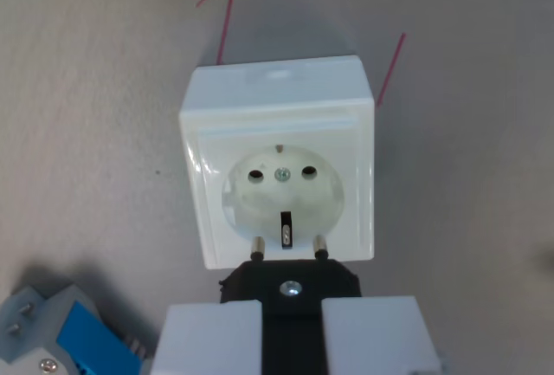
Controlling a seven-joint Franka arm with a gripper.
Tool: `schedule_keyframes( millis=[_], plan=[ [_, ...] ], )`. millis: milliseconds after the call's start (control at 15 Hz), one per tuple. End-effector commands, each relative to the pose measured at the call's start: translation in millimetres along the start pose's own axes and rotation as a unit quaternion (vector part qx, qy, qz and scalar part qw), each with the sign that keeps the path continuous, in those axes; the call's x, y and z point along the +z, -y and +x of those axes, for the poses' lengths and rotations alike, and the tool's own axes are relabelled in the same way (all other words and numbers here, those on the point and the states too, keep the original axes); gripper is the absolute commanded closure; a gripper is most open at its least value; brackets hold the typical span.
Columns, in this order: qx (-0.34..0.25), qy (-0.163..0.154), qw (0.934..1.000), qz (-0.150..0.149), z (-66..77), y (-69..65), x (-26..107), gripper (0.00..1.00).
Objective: Move above the white socket
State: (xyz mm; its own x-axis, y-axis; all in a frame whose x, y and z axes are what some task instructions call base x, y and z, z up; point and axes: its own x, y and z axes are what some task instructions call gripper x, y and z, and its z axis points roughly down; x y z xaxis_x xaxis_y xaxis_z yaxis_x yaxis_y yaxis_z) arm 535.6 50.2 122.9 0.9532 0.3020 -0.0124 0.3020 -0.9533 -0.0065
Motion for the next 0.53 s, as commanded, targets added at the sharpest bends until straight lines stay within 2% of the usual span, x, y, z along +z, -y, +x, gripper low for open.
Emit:
schedule_keyframes(
  millis=[67, 533],
  plan=[
    [-0.02, -0.04, 0.9986, 0.028, 1.8, 0.9, 8.5, 1.0],
    [-0.02, -0.035, 0.9988, 0.029, 4.2, 1.2, 15.7, 1.0]
  ],
)
